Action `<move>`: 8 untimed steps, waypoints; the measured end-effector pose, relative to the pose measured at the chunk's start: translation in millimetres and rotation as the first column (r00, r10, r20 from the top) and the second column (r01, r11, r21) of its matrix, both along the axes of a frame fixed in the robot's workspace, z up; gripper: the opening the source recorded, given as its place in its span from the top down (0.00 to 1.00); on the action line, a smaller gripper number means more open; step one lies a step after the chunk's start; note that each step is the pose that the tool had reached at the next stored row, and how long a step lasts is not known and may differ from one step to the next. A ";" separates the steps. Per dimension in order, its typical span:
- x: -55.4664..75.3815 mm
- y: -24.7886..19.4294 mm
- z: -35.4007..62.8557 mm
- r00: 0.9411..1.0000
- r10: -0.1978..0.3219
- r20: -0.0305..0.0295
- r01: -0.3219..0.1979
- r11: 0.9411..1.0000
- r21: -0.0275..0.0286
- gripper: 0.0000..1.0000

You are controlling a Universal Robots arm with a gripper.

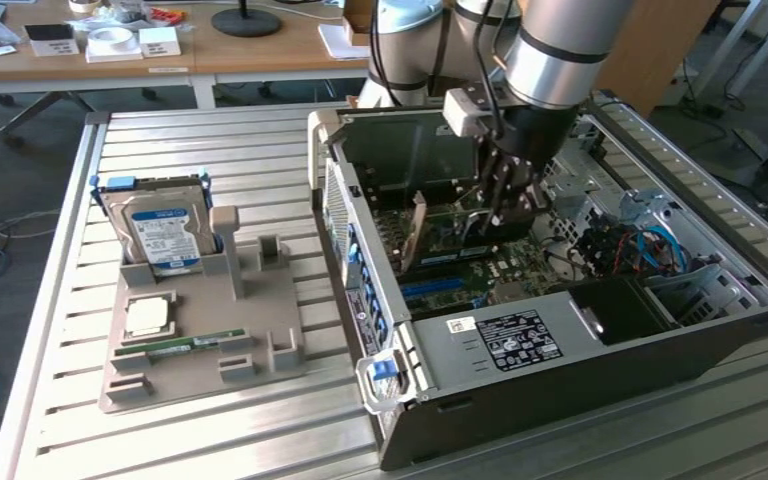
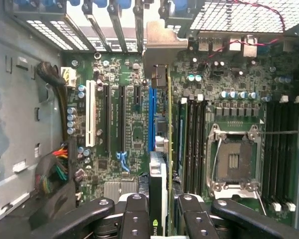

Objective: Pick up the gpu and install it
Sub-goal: 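Insert the gpu into the slot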

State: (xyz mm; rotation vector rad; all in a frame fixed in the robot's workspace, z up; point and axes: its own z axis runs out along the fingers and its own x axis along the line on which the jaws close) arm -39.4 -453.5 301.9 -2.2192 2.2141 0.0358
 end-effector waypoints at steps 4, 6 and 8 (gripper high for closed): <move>-4.2 0.0 -7.4 1.000 0.002 0.000 -0.002 1.000 0.000 0.73; -6.6 0.0 -10.9 1.000 0.003 0.000 -0.003 1.000 0.000 0.73; -9.1 0.0 -14.5 1.000 0.005 0.000 -0.005 1.000 0.000 0.73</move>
